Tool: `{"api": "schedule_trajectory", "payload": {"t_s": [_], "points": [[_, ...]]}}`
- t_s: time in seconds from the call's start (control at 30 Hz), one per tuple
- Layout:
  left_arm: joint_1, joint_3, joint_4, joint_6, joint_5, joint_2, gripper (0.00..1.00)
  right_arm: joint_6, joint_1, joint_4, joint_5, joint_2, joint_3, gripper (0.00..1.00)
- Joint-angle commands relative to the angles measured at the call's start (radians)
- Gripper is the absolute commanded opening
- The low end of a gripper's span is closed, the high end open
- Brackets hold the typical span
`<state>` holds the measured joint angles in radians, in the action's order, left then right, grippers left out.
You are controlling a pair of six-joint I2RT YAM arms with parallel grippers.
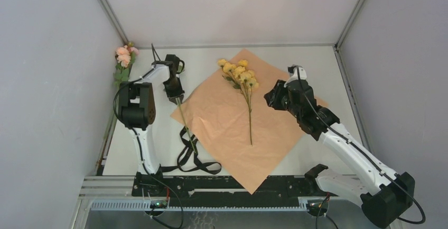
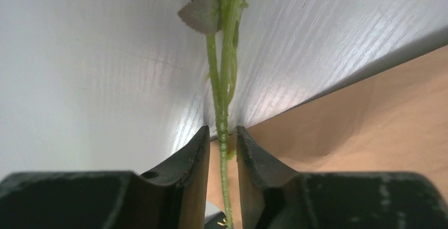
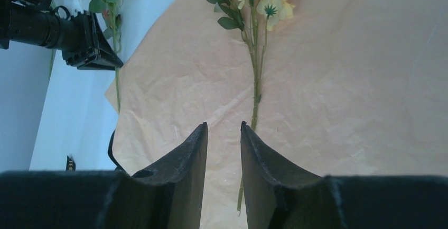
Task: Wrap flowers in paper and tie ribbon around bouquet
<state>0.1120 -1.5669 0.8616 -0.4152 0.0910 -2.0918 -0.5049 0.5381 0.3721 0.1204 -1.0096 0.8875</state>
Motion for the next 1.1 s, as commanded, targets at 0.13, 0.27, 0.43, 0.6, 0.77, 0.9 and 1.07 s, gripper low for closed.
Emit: {"api": "schedule_trajectory", "payload": {"t_s": [0.13, 0.27, 0.43, 0.6, 0.77, 0.9, 1.07], "points": [[0.039, 0.084, 0.107, -0.051, -0.192, 0.010, 0.24, -0.011, -0.026, 0.025, 0.052, 0.080, -0.011, 0.38], [0.036, 0.060, 0.086, -0.058, -0.153, -0.026, 0.16, -0.011, -0.028, 0.042, 0.060, 0.100, -0.010, 0.39], [0.026, 0.050, 0.067, -0.062, -0.165, -0.007, 0.00, -0.006, -0.030, 0.056, 0.070, 0.124, -0.010, 0.39], [-0.033, 0.066, 0.002, -0.067, -0.205, 0.120, 0.00, -0.009, -0.025, 0.025, 0.028, 0.104, -0.010, 0.39], [-0.124, 0.097, -0.132, -0.069, -0.283, 0.313, 0.00, 0.017, 0.021, -0.094, -0.104, 0.034, -0.010, 0.40], [-0.165, 0.111, -0.170, -0.034, -0.394, 0.435, 0.00, 0.020, 0.103, -0.201, -0.199, -0.053, 0.009, 0.41], [-0.172, 0.195, -0.221, -0.026, -0.563, 0.622, 0.00, 0.052, 0.239, -0.332, -0.320, -0.194, 0.105, 0.54]]}}
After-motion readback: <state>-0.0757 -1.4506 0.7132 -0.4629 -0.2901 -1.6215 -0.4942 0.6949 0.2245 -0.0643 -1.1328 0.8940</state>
